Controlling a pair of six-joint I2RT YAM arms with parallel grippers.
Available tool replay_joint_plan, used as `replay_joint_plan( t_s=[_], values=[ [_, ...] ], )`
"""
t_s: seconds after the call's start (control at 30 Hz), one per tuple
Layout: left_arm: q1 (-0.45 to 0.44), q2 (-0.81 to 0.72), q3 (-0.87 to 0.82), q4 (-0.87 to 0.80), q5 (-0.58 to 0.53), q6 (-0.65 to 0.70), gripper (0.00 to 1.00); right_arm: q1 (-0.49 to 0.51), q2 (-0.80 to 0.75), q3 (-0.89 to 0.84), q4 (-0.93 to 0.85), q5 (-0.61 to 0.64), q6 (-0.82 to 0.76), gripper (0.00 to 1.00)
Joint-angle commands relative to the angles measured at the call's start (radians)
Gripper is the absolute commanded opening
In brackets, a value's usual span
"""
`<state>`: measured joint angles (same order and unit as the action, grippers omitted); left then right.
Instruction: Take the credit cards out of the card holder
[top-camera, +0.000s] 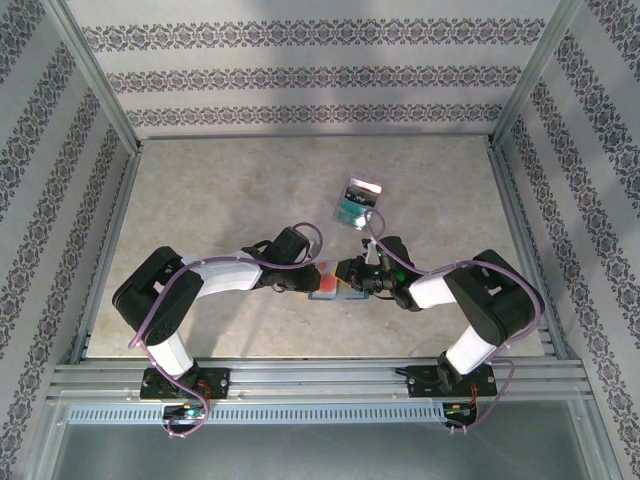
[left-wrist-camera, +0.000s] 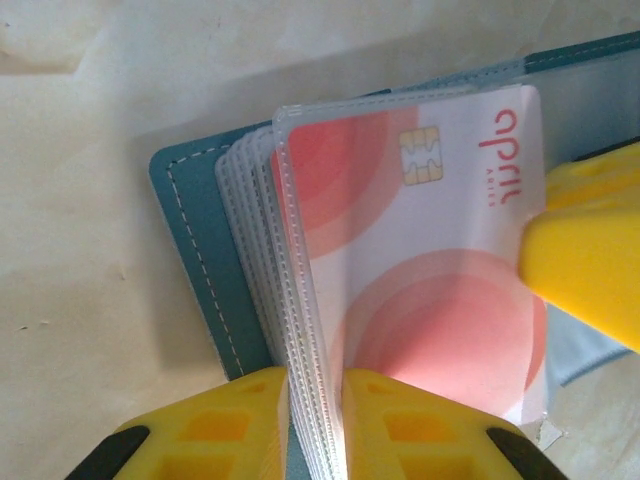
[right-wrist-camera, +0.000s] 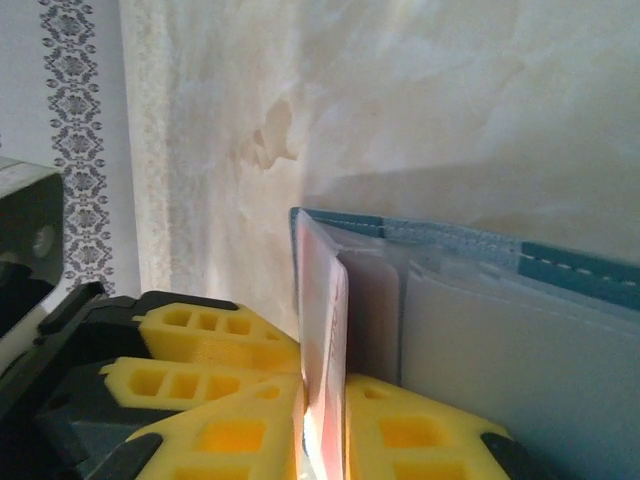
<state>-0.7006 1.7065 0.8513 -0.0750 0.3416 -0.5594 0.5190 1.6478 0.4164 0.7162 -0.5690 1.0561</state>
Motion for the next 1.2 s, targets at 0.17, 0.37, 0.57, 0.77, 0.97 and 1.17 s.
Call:
replay_joint_plan(
  t_s=[0.17, 0.37, 0.57, 0.77, 0.97, 1.17],
  values=[
    [-0.011, 0.025, -0.004, -0.043, -0.021, -0.014, 0.21, 0.007, 0.085, -0.012, 0.232, -0.089, 0.073, 0.19],
    [-0.011, 0.030, 0.008, -0.105, -0.083, -0.027, 0.23, -0.035, 0.089, -0.054, 0.347, -0.121, 0.113, 0.18],
    [-0.012, 0.031, 0.020, -0.135, -0.118, -0.043, 0.26, -0.060, 0.099, -0.067, 0.385, -0.134, 0.130, 0.17],
    [-0.012, 0.033, 0.024, -0.132, -0.108, -0.043, 0.26, -0.071, 0.117, -0.093, 0.399, -0.137, 0.134, 0.13],
    [-0.012, 0.028, 0.028, -0.140, -0.123, -0.036, 0.26, -0.073, 0.133, -0.093, 0.393, -0.131, 0.131, 0.08],
    [-0.010, 0.028, 0.030, -0.151, -0.137, -0.030, 0.25, -0.075, 0.136, -0.091, 0.385, -0.126, 0.125, 0.07]
  ],
)
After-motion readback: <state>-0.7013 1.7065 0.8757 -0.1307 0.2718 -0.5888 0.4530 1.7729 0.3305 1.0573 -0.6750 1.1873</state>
